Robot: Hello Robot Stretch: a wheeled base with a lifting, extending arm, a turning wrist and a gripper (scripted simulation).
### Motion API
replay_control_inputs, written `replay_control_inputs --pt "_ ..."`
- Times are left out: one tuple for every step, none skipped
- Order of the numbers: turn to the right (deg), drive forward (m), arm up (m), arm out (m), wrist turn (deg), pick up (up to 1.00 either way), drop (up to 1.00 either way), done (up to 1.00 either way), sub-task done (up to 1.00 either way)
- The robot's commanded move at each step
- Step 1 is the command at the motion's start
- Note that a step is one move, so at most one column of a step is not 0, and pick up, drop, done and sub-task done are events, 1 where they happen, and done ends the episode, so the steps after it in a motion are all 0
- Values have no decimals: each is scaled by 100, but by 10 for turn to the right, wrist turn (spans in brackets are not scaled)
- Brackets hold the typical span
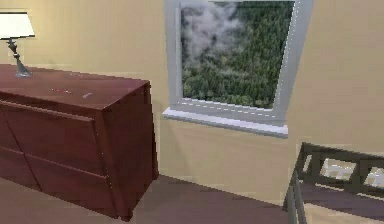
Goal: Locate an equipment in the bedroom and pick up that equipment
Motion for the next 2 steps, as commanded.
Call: replay_control_inputs --pt "0 0 0 0 450 0 0 0 0" --pt "0 0 0 0 450 0 0 0 0"
